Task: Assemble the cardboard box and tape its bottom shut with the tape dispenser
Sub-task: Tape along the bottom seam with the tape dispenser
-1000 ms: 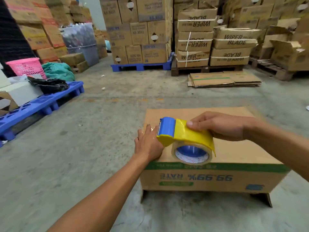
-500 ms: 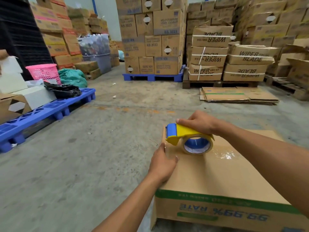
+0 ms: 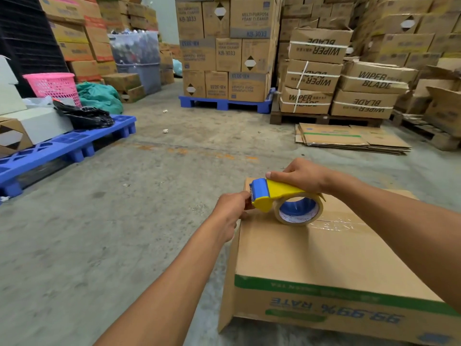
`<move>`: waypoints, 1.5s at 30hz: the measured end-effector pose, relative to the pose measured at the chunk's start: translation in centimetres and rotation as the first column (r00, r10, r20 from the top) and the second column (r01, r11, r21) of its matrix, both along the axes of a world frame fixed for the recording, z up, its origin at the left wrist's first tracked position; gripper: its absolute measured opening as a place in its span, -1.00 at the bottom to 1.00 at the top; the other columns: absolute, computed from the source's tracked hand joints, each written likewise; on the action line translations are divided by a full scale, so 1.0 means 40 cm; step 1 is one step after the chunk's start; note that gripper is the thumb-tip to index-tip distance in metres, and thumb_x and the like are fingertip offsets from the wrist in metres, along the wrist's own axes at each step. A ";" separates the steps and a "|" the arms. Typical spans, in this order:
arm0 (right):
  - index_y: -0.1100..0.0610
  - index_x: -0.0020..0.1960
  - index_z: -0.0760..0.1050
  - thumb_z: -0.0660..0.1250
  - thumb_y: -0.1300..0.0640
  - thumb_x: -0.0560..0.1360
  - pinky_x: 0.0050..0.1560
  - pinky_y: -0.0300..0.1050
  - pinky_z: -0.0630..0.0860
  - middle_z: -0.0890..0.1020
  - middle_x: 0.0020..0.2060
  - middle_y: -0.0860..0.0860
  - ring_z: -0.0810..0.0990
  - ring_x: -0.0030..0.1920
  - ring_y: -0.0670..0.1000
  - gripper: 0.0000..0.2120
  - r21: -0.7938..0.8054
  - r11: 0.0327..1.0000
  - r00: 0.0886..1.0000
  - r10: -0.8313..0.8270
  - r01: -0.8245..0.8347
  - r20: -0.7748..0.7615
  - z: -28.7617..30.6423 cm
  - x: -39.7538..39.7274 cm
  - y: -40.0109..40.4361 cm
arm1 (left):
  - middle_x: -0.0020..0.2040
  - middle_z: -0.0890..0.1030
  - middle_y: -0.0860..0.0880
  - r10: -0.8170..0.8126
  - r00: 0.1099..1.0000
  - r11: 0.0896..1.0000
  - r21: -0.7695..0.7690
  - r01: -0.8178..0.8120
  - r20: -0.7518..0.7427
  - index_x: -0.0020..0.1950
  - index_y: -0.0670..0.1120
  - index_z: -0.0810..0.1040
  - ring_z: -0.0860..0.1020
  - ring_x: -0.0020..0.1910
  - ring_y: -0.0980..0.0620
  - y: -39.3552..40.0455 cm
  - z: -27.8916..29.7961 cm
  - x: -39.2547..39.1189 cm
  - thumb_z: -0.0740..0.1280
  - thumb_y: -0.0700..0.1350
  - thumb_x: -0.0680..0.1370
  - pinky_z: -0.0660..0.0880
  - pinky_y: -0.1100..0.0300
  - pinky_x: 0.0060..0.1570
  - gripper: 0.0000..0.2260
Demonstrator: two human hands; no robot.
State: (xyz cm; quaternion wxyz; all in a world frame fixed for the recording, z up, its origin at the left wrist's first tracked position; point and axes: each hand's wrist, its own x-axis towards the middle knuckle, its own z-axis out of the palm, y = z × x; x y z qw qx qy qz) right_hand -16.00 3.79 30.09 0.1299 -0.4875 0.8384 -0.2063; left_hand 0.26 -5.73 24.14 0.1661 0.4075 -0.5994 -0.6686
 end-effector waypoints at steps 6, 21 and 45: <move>0.25 -0.29 0.58 0.24 -0.32 0.48 -0.36 -0.16 0.32 0.44 -0.44 0.12 0.41 -0.43 -0.01 -0.39 -0.027 1.000 1.000 0.014 -0.014 0.020 -0.002 -0.004 0.008 | -0.37 0.65 0.04 -0.033 0.999 0.998 -0.047 0.033 -0.007 -0.11 -0.09 0.60 0.38 -0.42 0.10 -0.022 -0.014 -0.003 0.36 -0.04 0.57 0.15 0.28 -0.56 -0.86; 0.19 -0.27 0.61 0.25 -0.32 0.47 -0.35 -0.14 0.47 0.61 -0.36 0.09 0.58 -0.35 0.05 -0.44 0.246 0.963 0.993 -0.092 0.107 -0.070 0.041 -0.056 0.100 | -0.28 0.59 0.01 0.176 0.981 0.962 -0.226 -0.156 0.075 -0.12 -0.20 0.62 0.41 -0.46 0.15 -0.106 -0.048 0.062 0.29 -0.20 0.61 0.53 0.21 -0.26 -0.83; 0.23 0.01 0.65 0.22 -0.37 0.44 -0.23 -0.09 0.51 0.67 -0.14 0.14 0.62 -0.15 0.10 -0.34 0.320 0.920 0.960 -0.151 0.224 -0.237 0.018 -0.075 0.122 | -0.27 0.54 0.01 0.113 0.991 0.993 -0.047 -0.110 0.076 -0.10 -0.13 0.63 0.33 -0.40 0.09 -0.105 -0.146 0.029 0.29 -0.16 0.60 0.25 0.23 -0.40 -0.84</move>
